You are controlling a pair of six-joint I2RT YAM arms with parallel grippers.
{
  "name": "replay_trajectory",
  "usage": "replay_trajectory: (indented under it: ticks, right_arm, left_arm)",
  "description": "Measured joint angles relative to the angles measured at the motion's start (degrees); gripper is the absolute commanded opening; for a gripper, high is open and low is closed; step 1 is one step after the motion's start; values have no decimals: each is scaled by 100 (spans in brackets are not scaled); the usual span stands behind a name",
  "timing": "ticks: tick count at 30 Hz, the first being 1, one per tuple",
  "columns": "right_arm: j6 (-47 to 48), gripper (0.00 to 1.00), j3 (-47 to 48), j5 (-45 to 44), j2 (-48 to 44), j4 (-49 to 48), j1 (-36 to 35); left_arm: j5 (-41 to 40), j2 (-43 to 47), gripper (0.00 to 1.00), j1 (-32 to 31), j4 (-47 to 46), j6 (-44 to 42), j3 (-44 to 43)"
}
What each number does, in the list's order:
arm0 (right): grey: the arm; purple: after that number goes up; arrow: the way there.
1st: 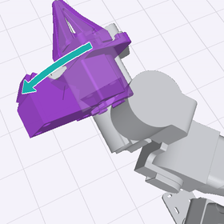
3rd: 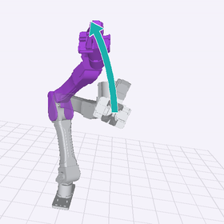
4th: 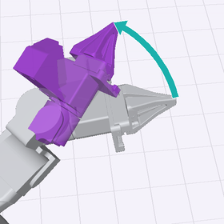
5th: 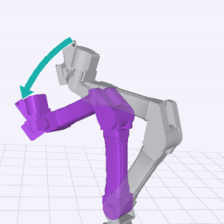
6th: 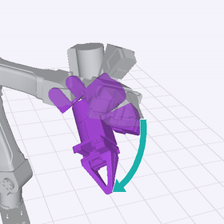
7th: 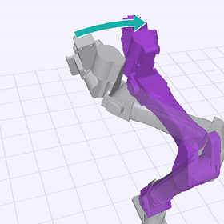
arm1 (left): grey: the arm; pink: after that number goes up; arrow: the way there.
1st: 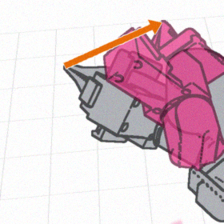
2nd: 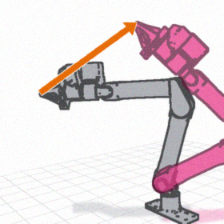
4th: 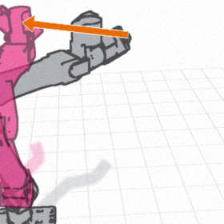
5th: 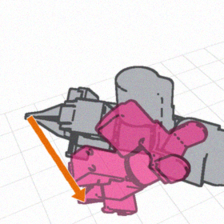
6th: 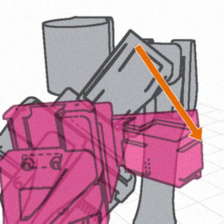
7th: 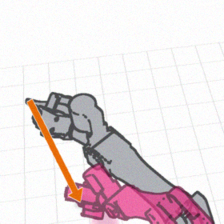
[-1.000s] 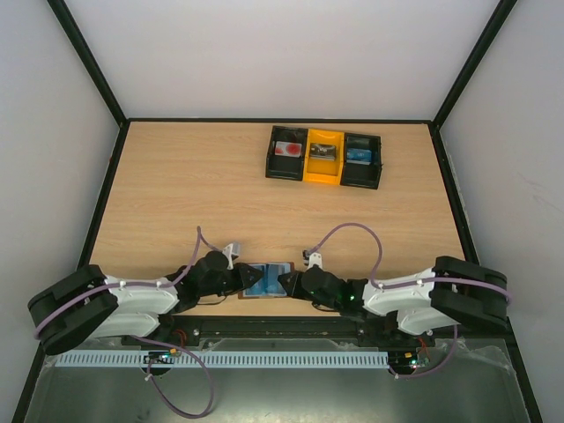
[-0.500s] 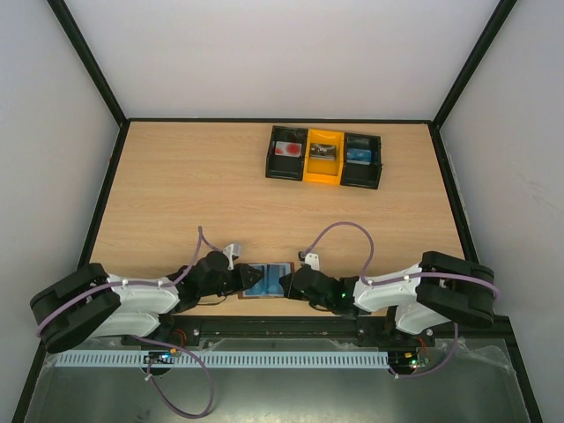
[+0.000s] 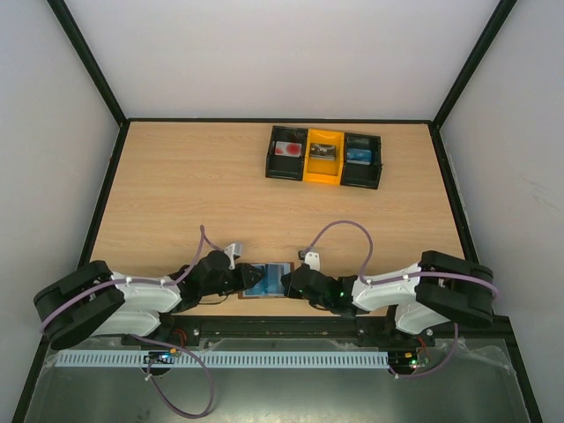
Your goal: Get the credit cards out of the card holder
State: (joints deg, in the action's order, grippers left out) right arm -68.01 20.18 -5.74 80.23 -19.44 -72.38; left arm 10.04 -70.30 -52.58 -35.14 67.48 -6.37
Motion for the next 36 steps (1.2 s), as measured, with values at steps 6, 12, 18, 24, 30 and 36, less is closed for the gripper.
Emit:
replay_trajectory:
  ticks: [6,12,18,24,30,36]
  right_arm:
    - [7,7,2,33,94,-155,0]
    - [4,7,-17,68,122,-236,0]
    - [-17,7,-94,79,122,-376,0]
    - [-17,6,-120,81,122,-422,0]
    - [-20,6,-129,81,122,-426,0]
    - [-22,6,-131,81,122,-433,0]
  left_arm:
    - [90,-260,21,0,-317,-4,-11]
    - [197,-428,13,0,-509,17,-11]
    - [236,-568,10,0,-745,61,-11]
    - [328,-898,12,26,-1071,136,4]
    - [323,-918,21,26,-1161,203,7]
    - [177,-678,23,26,-754,155,-46]
